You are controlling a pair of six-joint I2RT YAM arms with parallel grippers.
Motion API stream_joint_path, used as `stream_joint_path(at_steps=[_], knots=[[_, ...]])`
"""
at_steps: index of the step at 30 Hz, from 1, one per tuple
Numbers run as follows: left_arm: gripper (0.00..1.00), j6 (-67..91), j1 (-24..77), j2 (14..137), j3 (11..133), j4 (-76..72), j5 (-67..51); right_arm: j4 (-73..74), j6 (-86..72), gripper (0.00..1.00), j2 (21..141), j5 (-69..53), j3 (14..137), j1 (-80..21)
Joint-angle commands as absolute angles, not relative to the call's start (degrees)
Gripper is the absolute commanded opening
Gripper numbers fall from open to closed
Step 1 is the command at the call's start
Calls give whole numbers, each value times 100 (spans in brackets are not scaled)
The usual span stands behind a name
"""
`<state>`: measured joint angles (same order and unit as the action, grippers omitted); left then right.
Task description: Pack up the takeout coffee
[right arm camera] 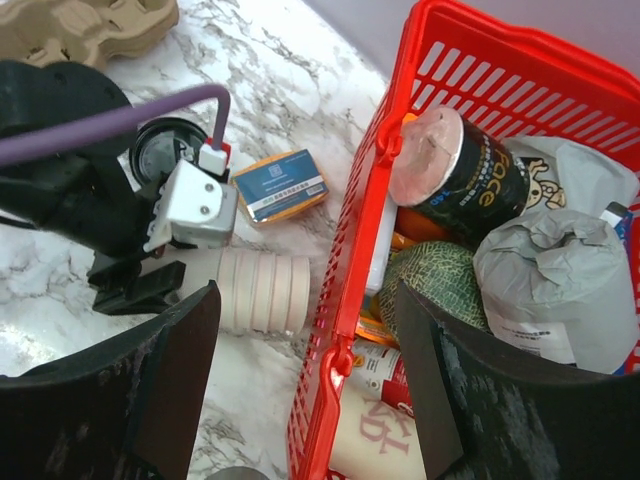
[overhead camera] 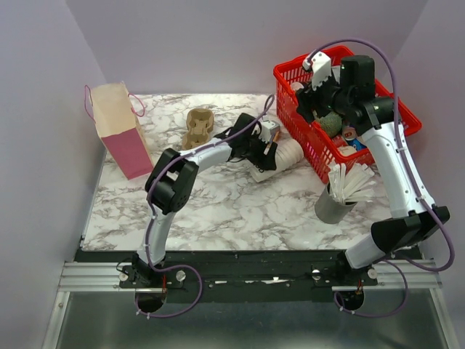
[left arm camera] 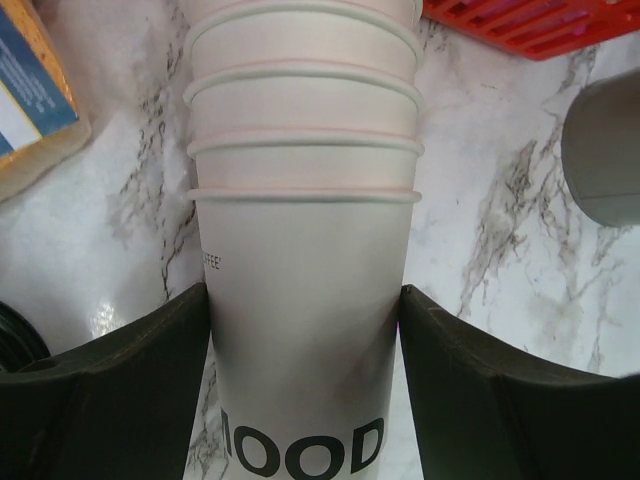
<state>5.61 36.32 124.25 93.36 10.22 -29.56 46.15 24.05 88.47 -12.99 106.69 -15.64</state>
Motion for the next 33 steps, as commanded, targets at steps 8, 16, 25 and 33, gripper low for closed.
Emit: stream_joint_path(at_steps=[8,16,25,33], knots=[[65,650,2770,10593,8070,177,-4692,5852,2734,79,9325,-2741,11241,-1538],[65,-719,2312,9379,6980,579,-5370,6380,2777,80,9895,-3945,11451,-1512],[66,-835,2250,8429,6223,195,-5256,7092,2962,80,10309,-5359,11716,-1494],[67,-826,2259,8174,6179,70,-5150,7277,2927,80,10468,-5616,11479,-1494]])
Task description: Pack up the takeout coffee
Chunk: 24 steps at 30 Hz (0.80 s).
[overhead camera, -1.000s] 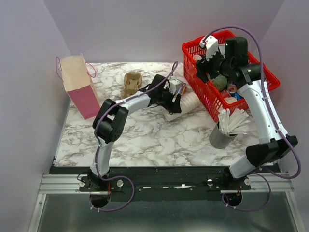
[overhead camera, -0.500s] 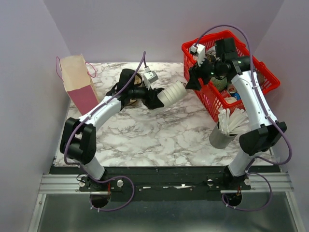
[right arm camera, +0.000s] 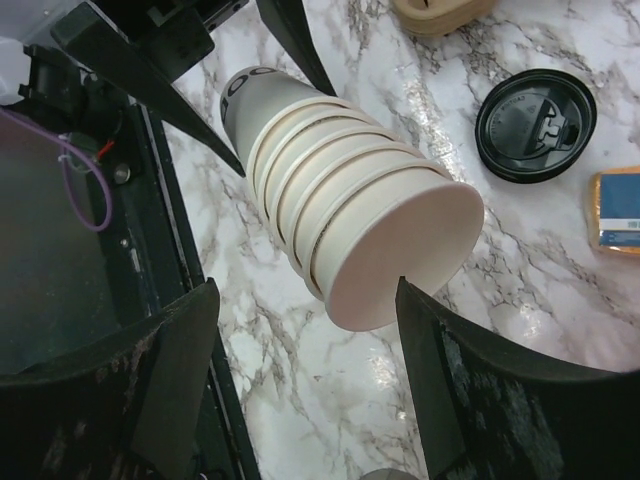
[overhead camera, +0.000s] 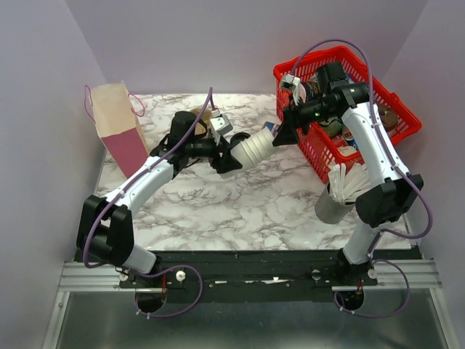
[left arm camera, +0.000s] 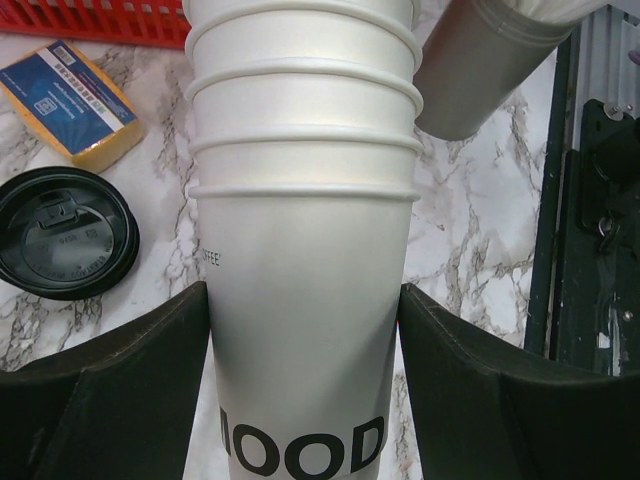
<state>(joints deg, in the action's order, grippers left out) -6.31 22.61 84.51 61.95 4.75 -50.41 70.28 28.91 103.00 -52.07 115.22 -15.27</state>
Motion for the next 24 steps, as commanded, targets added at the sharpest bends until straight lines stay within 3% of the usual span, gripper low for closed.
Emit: stream_joint_path(at_steps=[1,12,18,24], knots=[[67,-844,2267,8165,6179,70,-5168,7269,2927,80,10485,-5608,11461,-1494],[67,-941,2338,8103,6249,106,-5072,7216,2839,77,10810,-6380,11505,-1503],[68,-923,2452,8174,6249,26,-4966,7312,2935,62,10898,-6486,11417,-1503],[69,-949,2514,8226,6275,18,-4869,7313,2997,38,10898,-6495,11320,-1503]])
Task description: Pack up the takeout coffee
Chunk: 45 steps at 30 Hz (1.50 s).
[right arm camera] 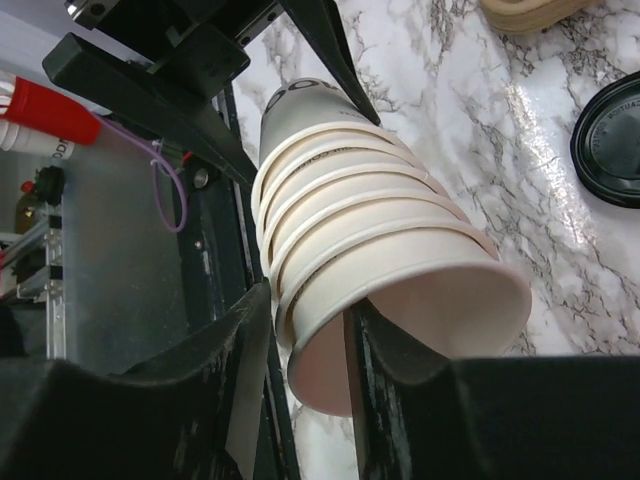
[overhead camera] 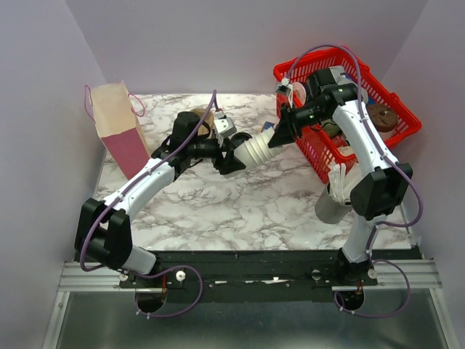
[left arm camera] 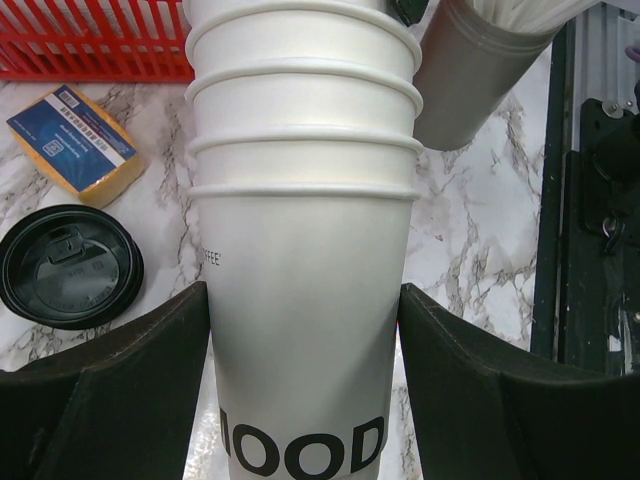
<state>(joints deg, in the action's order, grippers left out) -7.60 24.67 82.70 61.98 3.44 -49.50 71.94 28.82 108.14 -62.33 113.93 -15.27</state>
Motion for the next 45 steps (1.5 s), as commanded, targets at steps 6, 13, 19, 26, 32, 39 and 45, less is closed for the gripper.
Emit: stream_joint_path(at_steps=[6,13,19,26,32,39,45], knots=[[77,-941,2540,8332,6267,26,-4615,7269,3041,13,10802,-6206,11346,-1512],[99,-905,2540,8464,6135,-166,-4342,7391,3392,6,10766,-5274,11733,-1512],[99,-940,2540,8517,6170,-132,-4237,7296,3446,4,10714,-4422,11839,-1512],[99,-941,2531,8543,6056,-44,-4087,7128,3569,4,10740,-3700,11822,-1529],[99,-1001,2522,8569,5854,-9,-3806,7093,3480,5,10775,-3683,11610,-1635],[99,-1758,2356,8465,5705,764,-3481,7339,4260,7,10662,-2841,11576,-1986],[99,-1942,2048,8227,5520,1081,-3428,6794,4552,7,10371,-1847,10696,-2346]])
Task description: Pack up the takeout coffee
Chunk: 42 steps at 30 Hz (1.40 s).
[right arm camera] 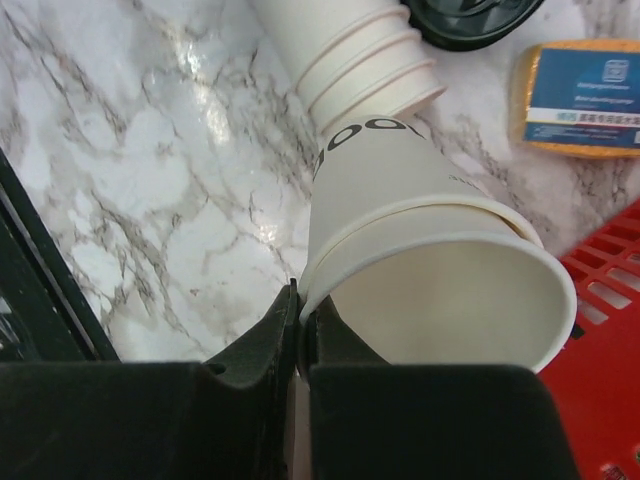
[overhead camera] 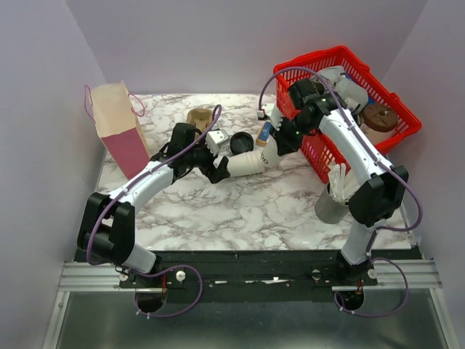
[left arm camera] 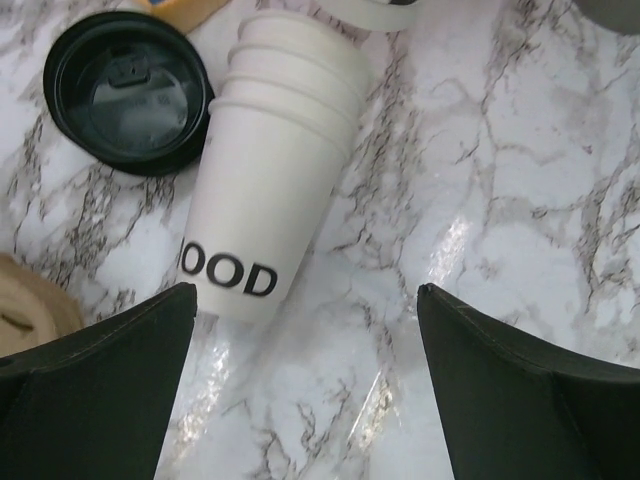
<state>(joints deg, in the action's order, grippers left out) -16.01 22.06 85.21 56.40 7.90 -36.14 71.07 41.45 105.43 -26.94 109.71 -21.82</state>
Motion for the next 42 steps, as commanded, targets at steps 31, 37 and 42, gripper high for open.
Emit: stream_joint_path(at_steps=[31,37,42], knots=[[99,-1582,1951,8358,5282,967,-3261,6935,4017,10,10512,-1301,9457,-2478],[99,-1556,1934,8358,5291,975,-3243,7057,3903,54,10406,-1011,9816,-2593],[99,-1556,1898,8341,5256,1046,-3252,7409,3701,62,10511,-1299,10974,-2601]])
